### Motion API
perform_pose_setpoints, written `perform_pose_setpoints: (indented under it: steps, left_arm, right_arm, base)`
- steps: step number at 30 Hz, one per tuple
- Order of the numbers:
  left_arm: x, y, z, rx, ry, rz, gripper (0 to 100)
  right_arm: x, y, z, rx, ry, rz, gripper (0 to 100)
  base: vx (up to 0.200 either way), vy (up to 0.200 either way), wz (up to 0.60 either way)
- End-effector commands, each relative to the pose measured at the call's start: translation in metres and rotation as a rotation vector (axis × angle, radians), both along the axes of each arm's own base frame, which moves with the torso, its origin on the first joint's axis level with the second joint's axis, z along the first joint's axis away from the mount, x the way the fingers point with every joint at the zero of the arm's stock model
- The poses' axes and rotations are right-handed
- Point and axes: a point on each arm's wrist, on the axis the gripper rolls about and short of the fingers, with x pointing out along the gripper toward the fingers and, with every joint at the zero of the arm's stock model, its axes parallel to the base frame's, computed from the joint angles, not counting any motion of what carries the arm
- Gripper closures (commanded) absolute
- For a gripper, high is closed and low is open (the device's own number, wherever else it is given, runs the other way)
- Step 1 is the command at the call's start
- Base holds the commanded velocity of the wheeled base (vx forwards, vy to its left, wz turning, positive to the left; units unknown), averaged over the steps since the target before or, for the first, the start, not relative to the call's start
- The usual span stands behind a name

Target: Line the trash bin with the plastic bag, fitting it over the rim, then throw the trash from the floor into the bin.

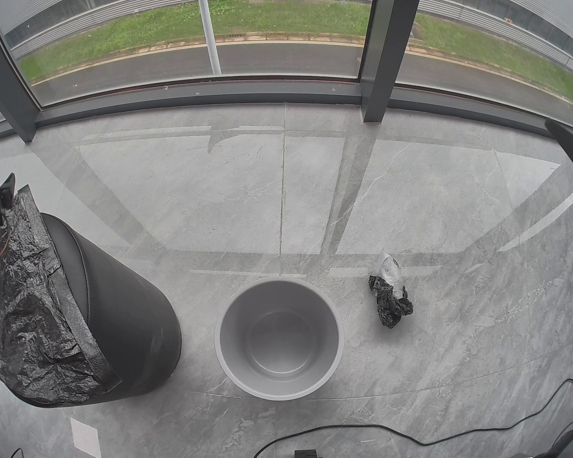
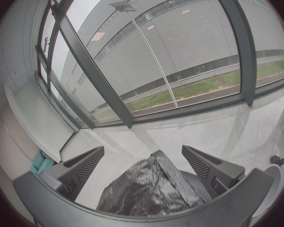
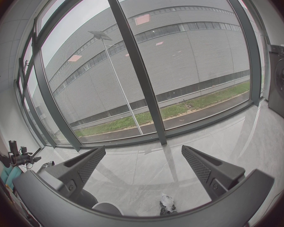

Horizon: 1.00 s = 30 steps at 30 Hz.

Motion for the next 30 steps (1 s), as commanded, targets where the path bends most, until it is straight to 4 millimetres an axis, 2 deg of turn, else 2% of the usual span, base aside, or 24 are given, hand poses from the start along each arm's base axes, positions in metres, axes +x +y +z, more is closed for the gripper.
perform_pose_setpoints:
  steps: [1, 17, 30]
  left_arm:
    - [0.082, 0.003, -0.001, 0.047, 0.093, 0.090, 0]
    - [0.114, 0.004, -0.022, 0.047, 0.170, 0.131, 0]
    - [0.118, 0.008, -0.028, 0.042, 0.190, 0.221, 0]
  right_arm:
    - [0.033, 0.014, -0.019, -0.002, 0.083, 0.046, 0]
    - [0.037, 0.014, -0.021, 0.002, 0.096, 0.042, 0]
    - [0.038, 0.015, -0.023, 0.004, 0.102, 0.043, 0]
  base:
    - [0.000, 0.000, 0.00]
    - [0.000, 0.000, 0.00]
    - [0.000, 0.000, 0.00]
